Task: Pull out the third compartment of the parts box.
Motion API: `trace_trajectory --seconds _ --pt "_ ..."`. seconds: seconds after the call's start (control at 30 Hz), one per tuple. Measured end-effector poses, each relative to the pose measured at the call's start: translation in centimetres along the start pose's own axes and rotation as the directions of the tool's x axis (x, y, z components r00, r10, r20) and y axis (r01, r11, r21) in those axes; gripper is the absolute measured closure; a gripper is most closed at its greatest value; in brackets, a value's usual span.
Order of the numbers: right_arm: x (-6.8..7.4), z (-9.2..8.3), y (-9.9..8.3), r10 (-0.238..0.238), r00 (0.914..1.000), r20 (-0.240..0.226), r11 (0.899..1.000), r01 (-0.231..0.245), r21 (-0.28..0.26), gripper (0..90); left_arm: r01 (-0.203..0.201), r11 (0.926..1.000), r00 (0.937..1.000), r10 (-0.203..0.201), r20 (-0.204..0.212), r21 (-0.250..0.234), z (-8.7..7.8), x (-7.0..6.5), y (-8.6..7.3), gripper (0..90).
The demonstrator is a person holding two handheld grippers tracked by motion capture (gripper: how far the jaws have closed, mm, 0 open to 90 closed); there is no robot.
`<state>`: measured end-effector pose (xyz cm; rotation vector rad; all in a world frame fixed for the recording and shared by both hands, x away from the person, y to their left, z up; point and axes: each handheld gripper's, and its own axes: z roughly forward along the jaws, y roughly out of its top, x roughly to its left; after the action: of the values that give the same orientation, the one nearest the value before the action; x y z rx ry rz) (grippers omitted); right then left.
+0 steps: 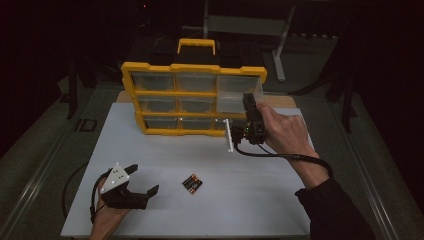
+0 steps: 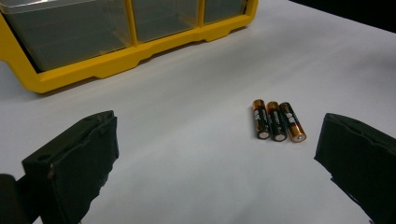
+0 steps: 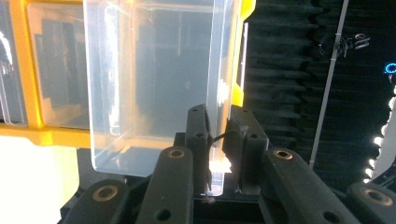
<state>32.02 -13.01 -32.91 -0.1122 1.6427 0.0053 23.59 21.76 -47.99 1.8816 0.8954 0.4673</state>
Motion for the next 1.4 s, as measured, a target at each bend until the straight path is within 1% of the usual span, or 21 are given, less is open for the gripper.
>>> trace_trajectory --seconds 0.17,0.33,0.57,0.63,0.73,0.87,0.9,0.93,1.0,1.03,1.07,1.17,1.23,1.33,1.4 --pt "-0.1 -0.5 0.0 0.0 1.0 0.002 1.0 0.0 -0.01 79.1 0.002 1.0 1.0 -0.002 0.0 -0.001 0.0 0.0 0.0 0.3" --pt "-0.1 -1.2 -0.1 0.005 1.0 -0.006 1.0 -0.006 -0.017 79.0 0.001 1.0 1.0 -0.001 0.0 -0.001 0.0 0.0 0.0 0.3" --pt "0.1 -1.2 -0.2 0.004 1.0 -0.007 1.0 -0.004 -0.016 78.3 0.002 1.0 1.0 -0.002 0.0 -0.001 0.0 0.0 0.0 0.3" --pt "0.1 -1.2 -0.3 0.011 0.9999 -0.008 1.0 -0.011 -0.017 78.3 0.001 1.0 1.0 -0.001 -0.001 -0.001 0.0 0.0 0.0 0.3" --pt "0.2 -1.2 -0.2 0.008 1.0 -0.001 1.0 -0.008 -0.012 78.1 0.002 1.0 1.0 -0.002 0.0 0.0 0.0 0.0 0.0 0.3" --pt "0.4 -1.2 -0.2 0.017 0.9998 0.006 1.0 -0.017 -0.012 76.4 0.002 1.0 1.0 -0.002 0.0 0.002 0.0 0.0 0.0 0.3" --pt "0.5 -1.3 -0.3 0.034 0.9994 0.004 0.999 -0.033 -0.015 72.6 0.002 1.0 1.0 -0.002 0.001 0.002 0.0 0.0 0.0 0.3" --pt "0.5 -1.3 -0.3 0.034 0.9994 0.004 0.999 -0.033 -0.015 72.6 0.003 1.0 1.0 -0.003 0.0 0.002 0.0 0.0 0.0 0.3" --pt "0.7 -1.5 -0.4 0.046 0.9989 0.001 0.999 -0.046 -0.019 67.2 0.002 1.0 1.0 -0.002 0.0 0.001 0.0 0.0 0.0 0.3" --pt "1.1 -1.5 -0.5 0.07 0.9976 -0.002 0.997 -0.07 -0.03 54.7 0.002 1.0 1.0 -0.002 0.0 0.001 0.0 0.0 0.0 0.3" --pt "1.1 -1.5 -0.5 0.07 0.9976 -0.002 0.997 -0.07 -0.03 54.7 0.002 1.0 1.0 -0.002 0.0 0.001 0.0 0.0 0.0 0.3" --pt "1.7 -1.5 -0.7 0.083 0.9965 0.014 0.996 -0.082 -0.035 41.1 0.001 1.0 1.0 -0.001 0.001 0.003 0.1 0.0 0.0 0.3" --pt "2.1 -1.5 -0.8 0.085 0.9962 0.016 0.996 -0.085 -0.033 34.8 0.001 1.0 1.0 -0.001 0.002 0.004 0.1 0.0 0.0 0.3" --pt "2.9 -1.6 -0.9 0.095 0.9952 0.024 0.995 -0.094 -0.032 29.4 0.0 1.0 1.0 0.0 0.002 0.005 0.1 0.0 0.0 0.3" --pt "3.3 -1.6 -0.9 0.103 0.9946 0.014 0.994 -0.102 -0.035 26.6 0.0 1.0 1.0 0.0 0.002 0.007 0.1 0.0 0.0 0.3"
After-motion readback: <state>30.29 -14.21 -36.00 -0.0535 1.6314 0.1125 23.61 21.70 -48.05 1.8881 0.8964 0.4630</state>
